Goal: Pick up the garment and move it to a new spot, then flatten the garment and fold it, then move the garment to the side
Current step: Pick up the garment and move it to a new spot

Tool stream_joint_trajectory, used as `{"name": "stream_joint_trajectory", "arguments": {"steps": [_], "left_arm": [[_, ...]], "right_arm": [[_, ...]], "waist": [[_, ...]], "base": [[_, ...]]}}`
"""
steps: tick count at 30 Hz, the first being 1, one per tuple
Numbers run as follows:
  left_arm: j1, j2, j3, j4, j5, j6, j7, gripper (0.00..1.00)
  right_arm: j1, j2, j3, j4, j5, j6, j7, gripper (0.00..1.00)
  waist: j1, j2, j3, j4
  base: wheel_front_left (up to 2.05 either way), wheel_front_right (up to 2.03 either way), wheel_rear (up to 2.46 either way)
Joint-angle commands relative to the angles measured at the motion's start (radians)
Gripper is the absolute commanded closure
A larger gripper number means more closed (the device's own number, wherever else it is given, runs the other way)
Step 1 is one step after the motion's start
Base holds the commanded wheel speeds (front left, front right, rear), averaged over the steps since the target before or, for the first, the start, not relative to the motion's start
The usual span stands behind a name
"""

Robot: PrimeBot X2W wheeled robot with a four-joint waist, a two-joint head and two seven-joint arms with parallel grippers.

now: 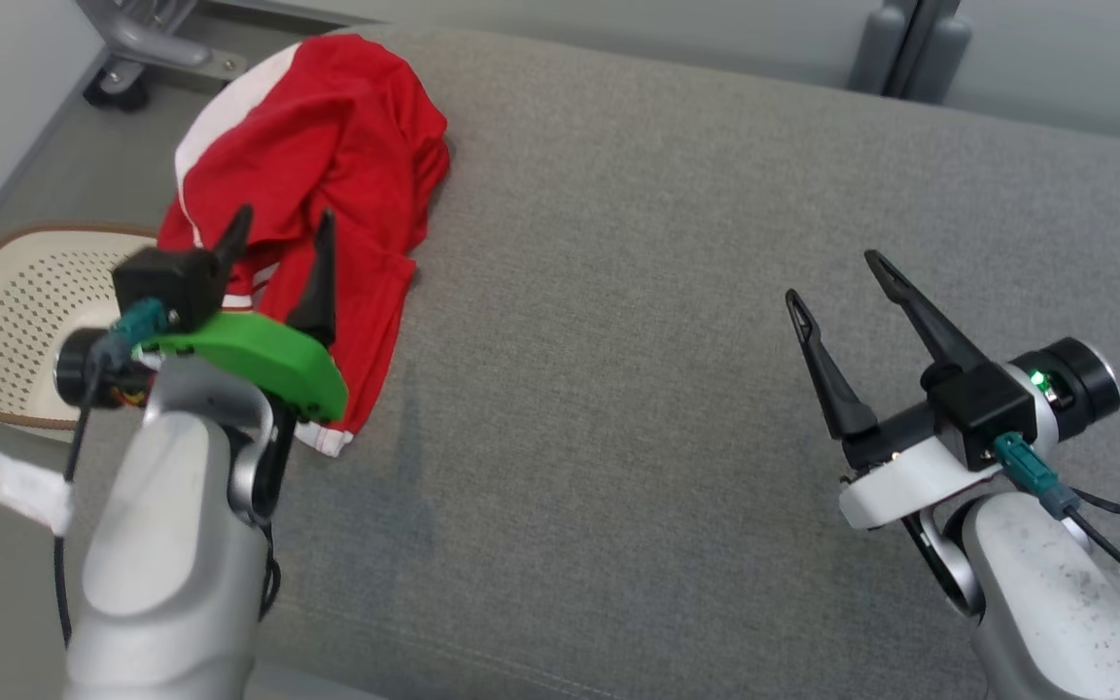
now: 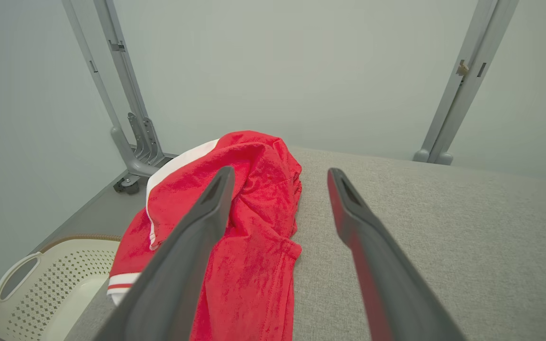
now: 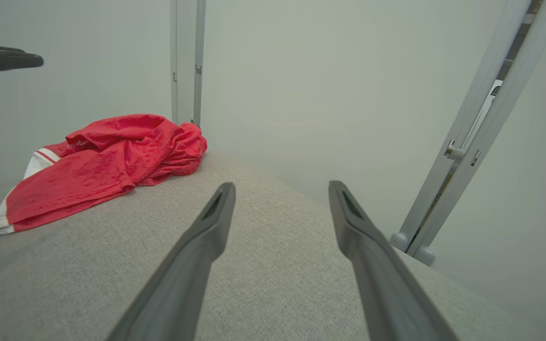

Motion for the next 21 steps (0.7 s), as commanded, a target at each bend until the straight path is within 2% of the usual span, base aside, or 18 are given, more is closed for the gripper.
{"name": "stream_joint_trajectory", "arguments": {"steps": [1, 6, 10, 13, 15, 18, 19, 21], "left_arm": [[-0.073, 0.017, -0.001, 0.033, -0.008, -0.004, 0.021, 0.00], [-0.284, 0.045, 0.031, 0.175, -0.038, 0.001, 0.075, 0.00], [-0.394, 0.079, 0.074, 0.286, -0.068, 0.018, 0.092, 0.00], [-0.456, 0.084, 0.126, 0.362, -0.115, 0.033, 0.091, 0.00], [-0.484, 0.111, 0.125, 0.413, -0.103, 0.044, 0.095, 0.00], [-0.519, 0.120, 0.129, 0.469, -0.115, 0.036, 0.087, 0.00], [-0.526, 0.124, 0.128, 0.484, -0.117, 0.033, 0.082, 0.40], [-0.533, 0.139, 0.128, 0.520, -0.118, 0.031, 0.081, 0.78]], "right_arm": [[-0.036, -0.013, 0.006, -0.014, 0.006, -0.001, -0.003, 0.00], [-0.088, -0.025, 0.016, -0.049, 0.008, -0.001, -0.003, 0.00], [-0.108, -0.022, 0.037, -0.068, 0.009, -0.001, -0.003, 0.00], [-0.116, -0.026, 0.042, -0.078, 0.012, -0.001, -0.003, 0.00], [-0.117, -0.024, 0.036, -0.085, 0.012, -0.001, -0.003, 0.00], [-0.109, -0.020, 0.024, -0.092, 0.013, -0.001, -0.003, 0.00], [-0.106, -0.020, 0.020, -0.092, 0.012, -0.001, -0.003, 0.00], [-0.100, -0.017, 0.018, -0.088, 0.008, -0.001, -0.003, 0.00]], "waist": [[0.0000, 0.0000, 0.293, -0.157], [0.0000, 0.0000, 0.377, -0.194], [0.0000, 0.0000, 0.412, -0.227], [0.0000, 0.0000, 0.425, -0.245], [0.0000, 0.0000, 0.432, -0.254], [0.0000, 0.0000, 0.434, -0.261], [0.0000, 0.0000, 0.433, -0.262], [0.0000, 0.0000, 0.428, -0.264]], "base": [[0.00, 0.00, 0.00], [0.00, 0.00, 0.00], [0.00, 0.00, 0.00], [0.00, 0.00, 0.00], [0.00, 0.00, 0.00], [0.00, 0.00, 0.00], [0.00, 0.00, 0.00], [0.00, 0.00, 0.00]]}}
